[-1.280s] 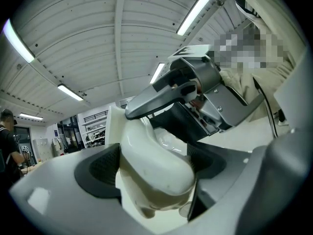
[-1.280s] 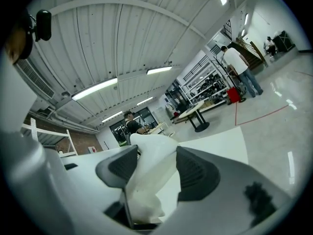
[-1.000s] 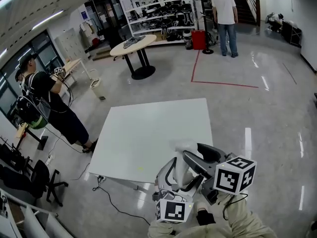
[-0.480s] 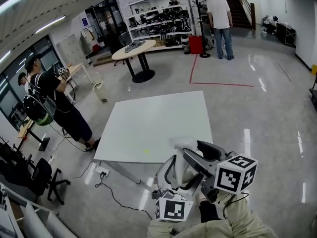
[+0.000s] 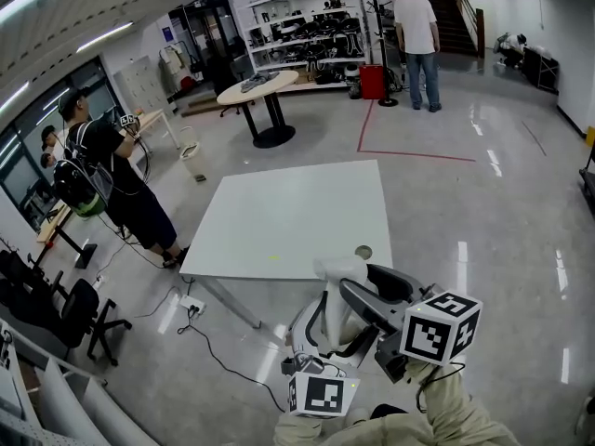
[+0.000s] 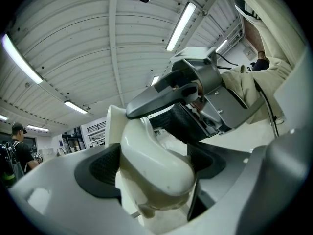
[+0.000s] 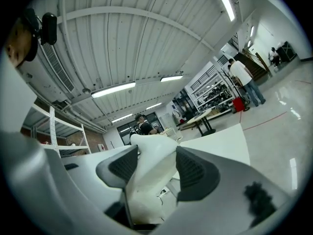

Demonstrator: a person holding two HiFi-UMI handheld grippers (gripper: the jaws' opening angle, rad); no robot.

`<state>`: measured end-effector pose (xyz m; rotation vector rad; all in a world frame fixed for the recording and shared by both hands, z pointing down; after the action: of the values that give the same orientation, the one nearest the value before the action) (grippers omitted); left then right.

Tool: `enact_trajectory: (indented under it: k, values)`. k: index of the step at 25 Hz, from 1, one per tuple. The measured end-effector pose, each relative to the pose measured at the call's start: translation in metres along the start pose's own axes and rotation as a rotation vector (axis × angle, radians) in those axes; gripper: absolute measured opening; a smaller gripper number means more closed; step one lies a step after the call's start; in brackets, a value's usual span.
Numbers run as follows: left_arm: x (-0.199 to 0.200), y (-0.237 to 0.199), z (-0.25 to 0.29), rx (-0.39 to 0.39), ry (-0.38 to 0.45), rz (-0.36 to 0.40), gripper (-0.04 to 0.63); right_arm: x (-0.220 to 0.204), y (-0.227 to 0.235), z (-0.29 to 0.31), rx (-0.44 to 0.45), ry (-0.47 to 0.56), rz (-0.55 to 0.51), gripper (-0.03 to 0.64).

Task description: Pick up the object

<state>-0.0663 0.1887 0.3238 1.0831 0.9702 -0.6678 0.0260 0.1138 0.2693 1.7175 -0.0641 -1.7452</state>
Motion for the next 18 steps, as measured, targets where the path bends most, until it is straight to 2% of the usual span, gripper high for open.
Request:
enact_trajectory:
  k: [10,18]
  values:
    - [0.03,0.055,-0.016,0.004,-0.024,-0.018,0.435,-0.006,-0.007,-0.062,0.01,-0.02,-0.029,0.261]
    - [0.034,0.064,-0.015,-0.003,-0.027,-0.015,0.434,-0.006,-0.005,-0.073,0.01,-0.018,-0.034,0.261]
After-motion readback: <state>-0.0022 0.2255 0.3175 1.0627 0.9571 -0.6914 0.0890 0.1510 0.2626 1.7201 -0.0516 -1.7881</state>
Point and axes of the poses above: the fingertips, and each gripper's own axes: z forward along the fingers, y to its right, x out of its top, the point moved 8 cm from there along -z, backward along the fingers, and after that the axes turned 6 degrees about -y, right-handed, at the moved point
